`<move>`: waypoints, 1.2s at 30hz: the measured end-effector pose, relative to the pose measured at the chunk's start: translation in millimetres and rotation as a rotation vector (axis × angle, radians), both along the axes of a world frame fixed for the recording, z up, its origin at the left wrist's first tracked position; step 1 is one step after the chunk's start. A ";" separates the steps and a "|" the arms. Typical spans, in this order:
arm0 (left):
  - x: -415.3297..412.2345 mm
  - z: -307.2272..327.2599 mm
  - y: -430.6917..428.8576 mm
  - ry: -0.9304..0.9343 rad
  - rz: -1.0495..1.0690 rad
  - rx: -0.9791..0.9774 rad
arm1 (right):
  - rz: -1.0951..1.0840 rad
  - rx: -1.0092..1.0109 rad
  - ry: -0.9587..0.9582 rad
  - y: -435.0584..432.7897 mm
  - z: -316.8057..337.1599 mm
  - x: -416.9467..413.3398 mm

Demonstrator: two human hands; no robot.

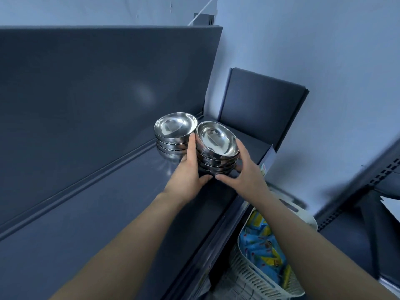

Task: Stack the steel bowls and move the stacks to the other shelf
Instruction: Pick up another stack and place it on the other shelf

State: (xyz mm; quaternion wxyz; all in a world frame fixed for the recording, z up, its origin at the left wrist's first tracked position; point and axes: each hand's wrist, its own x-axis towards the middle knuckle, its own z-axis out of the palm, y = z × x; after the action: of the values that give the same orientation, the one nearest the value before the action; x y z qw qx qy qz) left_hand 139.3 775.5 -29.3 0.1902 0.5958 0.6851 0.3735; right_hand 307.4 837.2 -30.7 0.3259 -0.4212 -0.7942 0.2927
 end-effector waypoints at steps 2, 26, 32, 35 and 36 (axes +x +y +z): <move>-0.7 -0.1 -4.1 -0.012 0.003 0.019 | 0.004 0.007 0.002 -5.3 -0.5 -0.3; -83.5 51.9 -309.6 -0.028 0.179 0.170 | 0.231 -0.015 0.136 -267.3 35.5 -95.2; -96.1 61.9 -398.8 -0.022 0.336 0.199 | 0.369 -0.037 0.134 -333.7 44.4 -125.8; -96.7 63.5 -442.1 -0.019 0.432 0.212 | 0.448 -0.038 0.120 -365.8 46.6 -138.0; -96.0 63.5 -457.7 -0.019 0.462 0.210 | 0.477 -0.035 0.110 -377.5 46.7 -141.2</move>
State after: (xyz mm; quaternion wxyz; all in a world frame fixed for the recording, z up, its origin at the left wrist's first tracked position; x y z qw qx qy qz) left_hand 43.3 317.8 34.2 0.0435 0.4361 0.7588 0.4818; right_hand 166.2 459.7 16.0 0.2831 -0.2108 -0.8468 0.3978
